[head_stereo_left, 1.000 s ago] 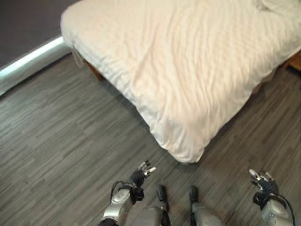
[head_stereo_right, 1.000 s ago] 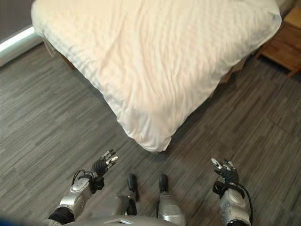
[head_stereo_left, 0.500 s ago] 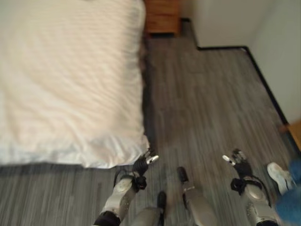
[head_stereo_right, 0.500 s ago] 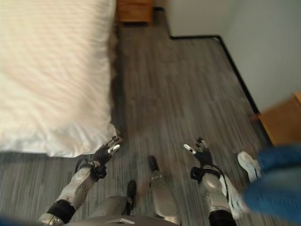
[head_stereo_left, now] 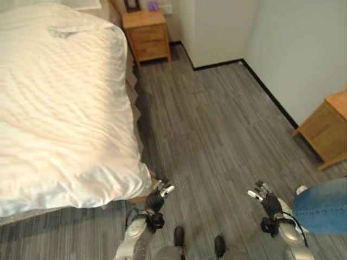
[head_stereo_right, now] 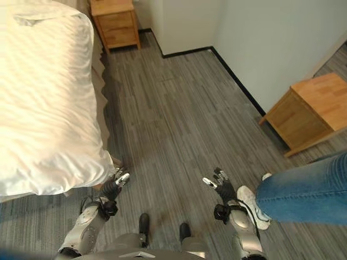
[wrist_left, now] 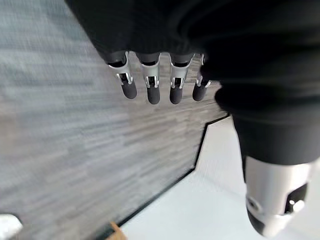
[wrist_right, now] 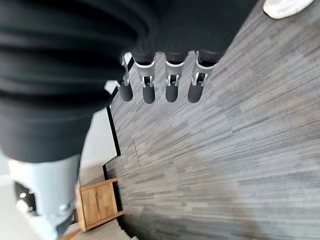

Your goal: Making the bed.

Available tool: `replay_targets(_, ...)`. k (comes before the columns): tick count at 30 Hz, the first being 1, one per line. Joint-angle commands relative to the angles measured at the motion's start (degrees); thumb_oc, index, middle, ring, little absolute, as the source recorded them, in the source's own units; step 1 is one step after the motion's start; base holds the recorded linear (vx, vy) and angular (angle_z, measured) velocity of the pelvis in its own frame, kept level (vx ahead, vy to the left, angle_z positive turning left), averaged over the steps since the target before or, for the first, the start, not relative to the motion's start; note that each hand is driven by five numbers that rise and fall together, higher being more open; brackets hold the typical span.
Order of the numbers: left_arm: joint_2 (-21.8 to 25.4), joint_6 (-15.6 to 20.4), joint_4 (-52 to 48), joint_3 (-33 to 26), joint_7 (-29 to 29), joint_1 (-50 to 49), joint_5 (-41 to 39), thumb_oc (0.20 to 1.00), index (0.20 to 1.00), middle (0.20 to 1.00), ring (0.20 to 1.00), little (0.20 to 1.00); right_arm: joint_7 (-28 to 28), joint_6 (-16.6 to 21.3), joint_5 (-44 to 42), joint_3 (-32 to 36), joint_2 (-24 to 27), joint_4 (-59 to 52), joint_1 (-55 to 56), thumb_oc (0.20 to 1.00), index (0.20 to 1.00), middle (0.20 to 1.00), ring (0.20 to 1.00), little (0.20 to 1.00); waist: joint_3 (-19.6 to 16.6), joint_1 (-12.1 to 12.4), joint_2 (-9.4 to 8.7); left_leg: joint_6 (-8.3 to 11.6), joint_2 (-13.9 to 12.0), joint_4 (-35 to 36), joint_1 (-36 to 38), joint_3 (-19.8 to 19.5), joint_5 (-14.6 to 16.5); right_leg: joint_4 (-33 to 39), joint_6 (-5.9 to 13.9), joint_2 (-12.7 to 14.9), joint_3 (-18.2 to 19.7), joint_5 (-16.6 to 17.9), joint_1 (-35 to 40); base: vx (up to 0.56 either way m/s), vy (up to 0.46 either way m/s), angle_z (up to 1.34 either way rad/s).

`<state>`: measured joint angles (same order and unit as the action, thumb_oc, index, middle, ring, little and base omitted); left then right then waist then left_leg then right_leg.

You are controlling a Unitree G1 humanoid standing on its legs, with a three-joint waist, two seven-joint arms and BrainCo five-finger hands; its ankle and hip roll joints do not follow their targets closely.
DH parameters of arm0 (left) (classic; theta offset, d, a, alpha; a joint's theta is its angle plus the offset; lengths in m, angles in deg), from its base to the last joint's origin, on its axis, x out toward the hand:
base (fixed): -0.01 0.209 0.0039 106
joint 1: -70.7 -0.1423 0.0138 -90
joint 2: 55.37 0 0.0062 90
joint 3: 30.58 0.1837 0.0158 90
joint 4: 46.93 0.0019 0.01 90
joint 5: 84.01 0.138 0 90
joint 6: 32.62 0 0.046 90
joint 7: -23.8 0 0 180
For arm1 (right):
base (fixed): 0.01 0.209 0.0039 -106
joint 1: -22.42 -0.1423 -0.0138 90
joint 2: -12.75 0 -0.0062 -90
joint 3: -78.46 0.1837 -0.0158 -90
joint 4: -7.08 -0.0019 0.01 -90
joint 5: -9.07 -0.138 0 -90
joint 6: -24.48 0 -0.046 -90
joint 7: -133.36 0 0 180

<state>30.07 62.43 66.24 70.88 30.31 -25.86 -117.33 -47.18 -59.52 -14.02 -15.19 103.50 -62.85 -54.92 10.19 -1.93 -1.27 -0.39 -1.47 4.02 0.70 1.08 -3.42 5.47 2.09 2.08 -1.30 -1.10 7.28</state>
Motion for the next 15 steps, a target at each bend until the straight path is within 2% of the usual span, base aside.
replay_targets(1,1.9,1.3,-1.6,-0.8,0.3,0.7,0.2,1.0,1.0,1.0,1.0,1.0,-0.5,1.0,-0.3,1.7,-0.6,-2.7,-1.1,1.0,1.0,1.0,1.0,1.0,-3.1,-0.8,-0.34,-1.1,2.3,1.0,4.1,0.6,2.2,-5.0,0.82,1.5,4.7,4.0,-5.8,-0.03,0.007,0.03)
replay_targets(4,2.1,1.4,-1.8,-2.0,0.6,-1.2,1.2,1.0,1.0,1.0,1.0,1.0,-0.7,1.4,0.2,2.7,-0.9,-4.2,-0.1,1.0,1.0,1.0,1.0,1.0,-3.7,-0.6,-0.19,-1.22,2.1,1.0,4.7,0.9,2.1,-5.6,0.98,1.4,4.8,4.1,-5.6,-0.07,-0.005,-0.03)
replay_targets(5,6.5,1.7,-0.2,-10.4,-1.9,1.9,11.3,1.0,1.0,1.0,1.0,1.0,-0.2,-0.5,-5.2,13.1,2.9,2.3,2.4,1.0,1.0,1.0,1.0,1.0,-3.6,-0.7,-0.21,3.15,-3.3,-3.6,6.3,11.4,4.0,-4.4,1.88,3.2,-7.4,3.0,-4.2,-0.09,0.051,-0.1)
replay_targets(6,6.2,1.7,-0.6,-10.4,-2.4,1.5,12.2,1.0,1.0,1.0,1.0,1.0,0.0,-0.5,-5.2,13.9,2.2,1.7,3.2,1.0,1.0,1.0,1.0,1.0,-4.5,-1.4,0.56,2.55,-2.2,1.0,7.7,11.0,3.8,-4.8,1.97,2.6,-6.8,3.1,-4.9,-0.13,0.087,0.2)
replay_targets(9,5.6,1.7,-0.7,-9.9,-3.0,2.7,11.0,1.0,1.0,1.0,1.0,1.0,0.6,0.0,-6.6,14.6,0.5,3.1,3.1,1.0,1.0,1.0,1.0,1.0,-4.8,-1.8,0.6,1.9,-1.2,1.0,7.3,9.3,3.8,-5.8,1.95,2.9,-7.0,3.4,-5.5,-0.09,0.085,0.38)
replay_targets(11,5.9,1.7,-1.5,-10.1,-2.6,2.7,10.1,1.0,1.0,1.0,1.0,1.0,-0.9,-1.2,-4.6,12.4,1.0,4.1,2.1,1.0,1.0,1.0,1.0,1.0,-5.1,-0.9,0.17,1.26,-0.6,1.0,7.7,7.8,3.5,-6.4,1.83,3.4,-6.8,3.2,-4.8,-0.01,0.103,0.01)
replay_targets(15,6.3,1.4,-0.6,-11.0,-3.0,2.2,10.7,1.0,1.0,1.0,1.0,1.0,-1.0,-1.3,-4.0,10.6,1.4,3.0,-0.6,1.0,1.0,1.0,1.0,1.0,-5.0,0.3,-0.25,0.52,0.1,1.0,8.1,6.5,3.6,-6.3,2.01,4.1,-6.7,3.1,-3.9,0.02,0.074,0.15)
